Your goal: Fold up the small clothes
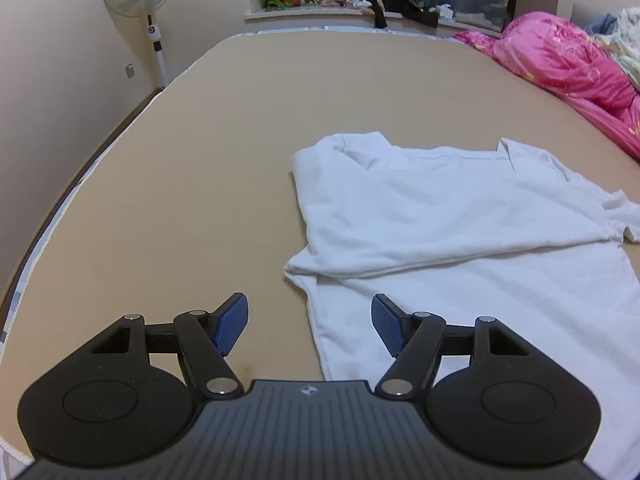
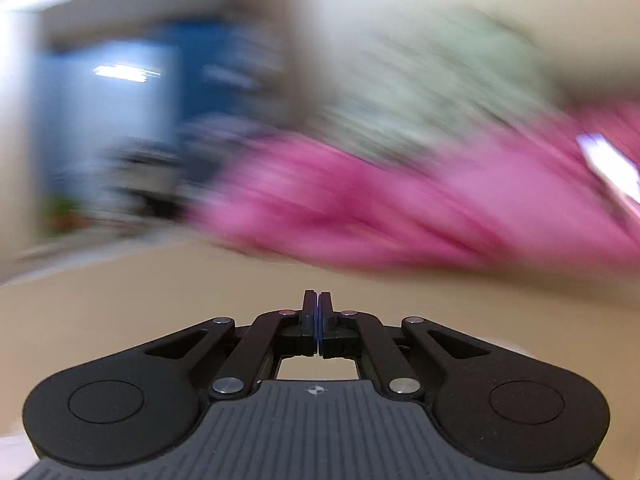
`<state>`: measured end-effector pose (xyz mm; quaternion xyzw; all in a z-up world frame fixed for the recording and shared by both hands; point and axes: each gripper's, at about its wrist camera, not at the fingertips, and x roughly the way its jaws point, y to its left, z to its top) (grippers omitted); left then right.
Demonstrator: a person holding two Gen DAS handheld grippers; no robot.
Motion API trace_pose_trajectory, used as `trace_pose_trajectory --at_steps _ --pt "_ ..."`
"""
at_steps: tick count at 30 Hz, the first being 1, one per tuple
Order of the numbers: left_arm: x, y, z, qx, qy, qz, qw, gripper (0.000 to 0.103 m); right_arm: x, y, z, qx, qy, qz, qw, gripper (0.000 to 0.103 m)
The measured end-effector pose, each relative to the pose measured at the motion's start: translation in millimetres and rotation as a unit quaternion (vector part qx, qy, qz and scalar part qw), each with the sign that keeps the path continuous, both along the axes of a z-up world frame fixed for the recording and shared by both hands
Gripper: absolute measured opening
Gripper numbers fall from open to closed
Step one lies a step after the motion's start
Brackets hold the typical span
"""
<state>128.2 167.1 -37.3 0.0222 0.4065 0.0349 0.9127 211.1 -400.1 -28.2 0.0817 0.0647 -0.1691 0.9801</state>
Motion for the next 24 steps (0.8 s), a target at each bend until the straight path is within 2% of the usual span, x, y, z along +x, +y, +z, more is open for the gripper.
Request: trace_pose_trajectory --at_steps 2,4,6,7,8,9,10,12,13,14,16,17,19,21,24 --pt "-1 3 1 -0.007 0.0 0.006 1.0 0.074 -10 89 23 -0.016 -0.041 0.124 0.991 0.0" --pt "-2 6 1 -0.015 0.005 0.011 0.9998 0.074 -21 167 28 -0.005 -0.053 0.237 0.97 0.001" --pt "-3 10 2 -0.023 0.009 0.015 0.9996 0.074 -30 241 15 0.023 -0.018 0.346 0.938 0.001" --pt "-4 12 2 -0.027 0.01 0.017 0.9994 0.073 -32 269 3 0.039 0.018 0.385 0.922 0.004" --pt "-5 15 2 -0.031 0.012 0.02 0.9992 0.073 -34 293 -10 0.044 0.059 0.409 0.91 0.004" --pt "-6 17 3 -0.036 0.013 0.023 0.999 0.073 -37 308 -22 0.046 0.095 0.413 0.904 0.004" --pt "-7 20 4 -0.042 0.014 0.025 0.9987 0.073 -38 309 -30 0.06 0.12 0.406 0.904 0.004" --pt "-10 23 7 -0.048 0.01 0.024 0.9985 0.073 -34 279 -37 0.11 0.148 0.372 0.91 0.009" --pt "-12 24 9 -0.051 0.006 0.023 0.9984 0.074 -29 251 -37 0.131 0.16 0.338 0.918 0.016" --pt "-12 25 11 -0.052 0.003 0.023 0.9984 0.074 -24 221 -35 0.142 0.166 0.301 0.928 0.026" --pt "-12 28 13 -0.058 -0.001 0.025 0.998 0.075 -20 159 -30 0.152 0.168 0.224 0.948 0.04" --pt "-11 29 13 -0.062 0.001 0.028 0.9977 0.075 -20 121 -29 0.162 0.165 0.178 0.956 0.041" --pt "-9 29 13 -0.073 0.004 0.032 0.9968 0.075 -25 53 -30 0.196 0.154 0.095 0.964 0.041" --pt "-6 26 10 -0.072 0.01 0.033 0.9968 0.075 -34 -3 -40 0.232 0.143 0.02 0.962 0.041" --pt "-3 19 6 -0.059 0.016 0.024 0.9978 0.075 -44 -75 -59 0.281 0.135 -0.078 0.947 0.043"
